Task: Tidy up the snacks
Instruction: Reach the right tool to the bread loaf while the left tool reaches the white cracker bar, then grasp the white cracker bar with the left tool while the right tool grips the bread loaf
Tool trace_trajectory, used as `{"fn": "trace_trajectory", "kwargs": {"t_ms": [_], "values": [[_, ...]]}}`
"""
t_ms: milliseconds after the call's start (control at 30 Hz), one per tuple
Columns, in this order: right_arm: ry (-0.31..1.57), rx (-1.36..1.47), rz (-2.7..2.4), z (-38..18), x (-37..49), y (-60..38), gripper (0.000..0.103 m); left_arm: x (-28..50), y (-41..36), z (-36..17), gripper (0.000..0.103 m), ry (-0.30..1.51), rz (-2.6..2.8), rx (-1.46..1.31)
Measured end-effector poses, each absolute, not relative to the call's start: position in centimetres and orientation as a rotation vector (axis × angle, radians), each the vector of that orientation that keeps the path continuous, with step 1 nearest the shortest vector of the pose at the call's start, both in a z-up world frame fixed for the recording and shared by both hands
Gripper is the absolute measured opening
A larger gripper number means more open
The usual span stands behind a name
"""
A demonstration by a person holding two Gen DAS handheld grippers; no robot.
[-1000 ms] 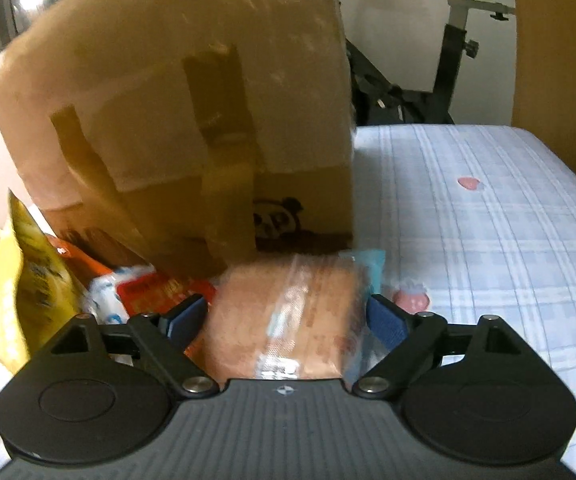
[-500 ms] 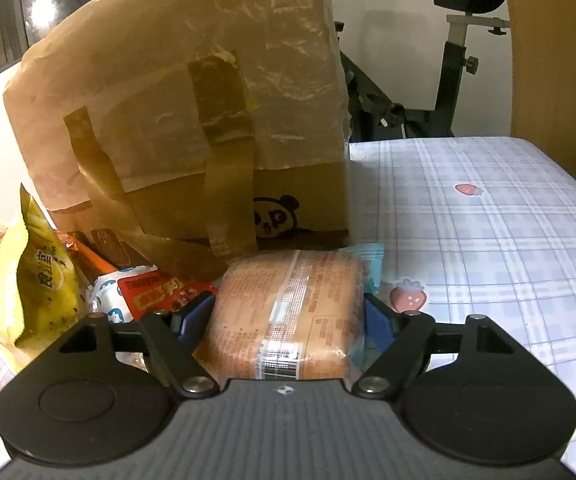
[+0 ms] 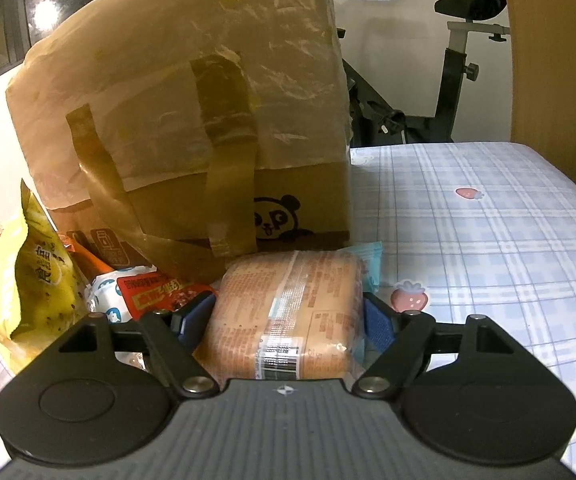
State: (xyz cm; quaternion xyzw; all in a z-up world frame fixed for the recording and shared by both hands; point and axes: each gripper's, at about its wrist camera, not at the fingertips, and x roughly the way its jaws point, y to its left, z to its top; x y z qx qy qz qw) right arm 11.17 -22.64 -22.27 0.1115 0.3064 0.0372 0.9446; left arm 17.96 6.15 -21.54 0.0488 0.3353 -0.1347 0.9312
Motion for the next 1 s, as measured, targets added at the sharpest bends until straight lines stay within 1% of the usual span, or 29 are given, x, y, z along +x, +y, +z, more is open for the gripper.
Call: {"fn": "trace_trajectory", "kwargs": {"t_ms": [200, 267, 300, 500, 1000], "values": [[0.624, 0.228, 0.076, -22.3, 11.1, -22.7, 0.080, 17.4, 6.4, -21.0, 0.061, 0.697, -0.290, 0.091], [0.623, 0.227, 0.076, -22.3, 11.1, -22.7, 0.079, 17.0, 6.4, -20.8, 0.054, 0.696, -0.299, 0.086], [0.622, 0.226, 0.075, -22.3, 11.1, -22.6, 0.079, 16.7, 6.4, -20.6, 0.053, 0.698, -0.303, 0.086], [0.620, 0.230, 0.076, -22.1, 10.8, -22.6, 0.077, 15.6, 6.4, -20.4, 0.053, 0.697, -0.313, 0.096], [0.620, 0.229, 0.074, -22.1, 10.9, -22.6, 0.077, 14.6, 6.9, -20.3, 0.053, 0.687, -0.291, 0.046]]}}
